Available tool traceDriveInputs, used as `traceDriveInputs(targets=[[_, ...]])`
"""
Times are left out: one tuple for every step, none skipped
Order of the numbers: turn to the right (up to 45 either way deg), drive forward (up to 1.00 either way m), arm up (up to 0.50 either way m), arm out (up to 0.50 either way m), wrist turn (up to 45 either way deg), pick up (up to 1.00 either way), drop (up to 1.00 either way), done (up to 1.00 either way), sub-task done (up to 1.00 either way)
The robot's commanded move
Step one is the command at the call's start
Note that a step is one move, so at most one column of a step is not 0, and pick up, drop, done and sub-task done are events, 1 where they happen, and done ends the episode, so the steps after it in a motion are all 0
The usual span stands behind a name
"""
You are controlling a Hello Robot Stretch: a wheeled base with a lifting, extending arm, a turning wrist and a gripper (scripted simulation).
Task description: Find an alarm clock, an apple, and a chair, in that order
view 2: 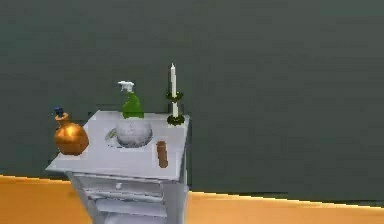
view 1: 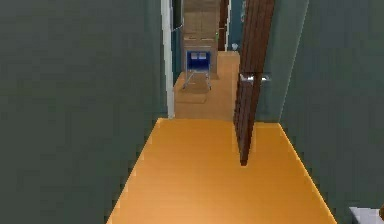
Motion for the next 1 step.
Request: traceDriveInputs(targets=[[0.0,1.0,0.0,0.0,0.0,0.0,0.0,0.0,0.0]])
